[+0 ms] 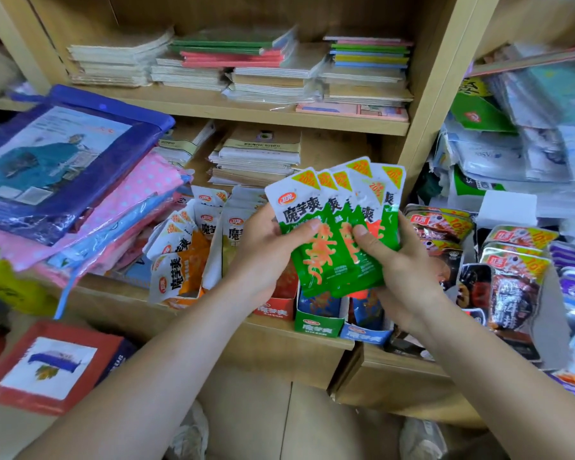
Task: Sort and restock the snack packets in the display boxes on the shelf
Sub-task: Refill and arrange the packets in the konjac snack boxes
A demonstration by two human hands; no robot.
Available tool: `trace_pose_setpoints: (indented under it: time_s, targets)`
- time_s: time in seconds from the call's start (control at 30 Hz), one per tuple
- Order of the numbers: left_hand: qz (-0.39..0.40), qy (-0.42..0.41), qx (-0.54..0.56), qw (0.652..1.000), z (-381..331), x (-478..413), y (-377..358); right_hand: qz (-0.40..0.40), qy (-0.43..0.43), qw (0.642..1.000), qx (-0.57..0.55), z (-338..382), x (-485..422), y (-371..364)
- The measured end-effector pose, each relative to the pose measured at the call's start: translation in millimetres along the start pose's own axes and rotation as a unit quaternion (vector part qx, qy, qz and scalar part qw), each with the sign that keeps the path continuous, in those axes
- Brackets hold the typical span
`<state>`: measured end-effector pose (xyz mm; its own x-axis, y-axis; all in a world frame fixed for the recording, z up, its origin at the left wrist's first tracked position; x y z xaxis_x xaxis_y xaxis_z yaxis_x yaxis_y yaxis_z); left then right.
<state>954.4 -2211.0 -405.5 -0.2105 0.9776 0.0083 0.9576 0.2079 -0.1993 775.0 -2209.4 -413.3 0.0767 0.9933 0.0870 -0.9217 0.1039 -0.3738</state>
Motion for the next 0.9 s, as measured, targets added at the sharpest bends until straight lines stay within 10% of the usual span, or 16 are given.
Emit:
trace_pose_setpoints:
  time_s: [0.23, 0.57, 0.73, 0.9]
  targets:
    - [-0.036, -0.07, -0.008, 0.997, -7, -13, -25, 0.069, 0.044, 0.996, 0.042, 15, -11, 2]
    - [-0.034, -0.162, -0.139, 0.976, -7, -29, -38, -0.043, 0.1, 0.991, 0.076, 38, -21, 31]
    - [0.021, -0.376, -0.512, 0.772, 9, -37, -15, -0.096, 0.141, 0.982, 0.077, 58, -30, 61]
    - [0.073, -0.396, -0.673, 0.621, 32, -29, -18, -0.093, 0.144, 0.983, 0.069, 60, -31, 71]
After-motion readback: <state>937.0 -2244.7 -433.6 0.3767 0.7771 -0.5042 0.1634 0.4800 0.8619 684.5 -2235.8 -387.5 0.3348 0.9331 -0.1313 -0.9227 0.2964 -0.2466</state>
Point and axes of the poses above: each hand's wrist, its own x-axis away from the middle knuckle, its own y-axis out of the back of the hand, z = x × y, the point moved 2 cm from there along -x, towards the middle knuckle, and after that the axes turned 9 degrees about -z, right-handed, at the moved point
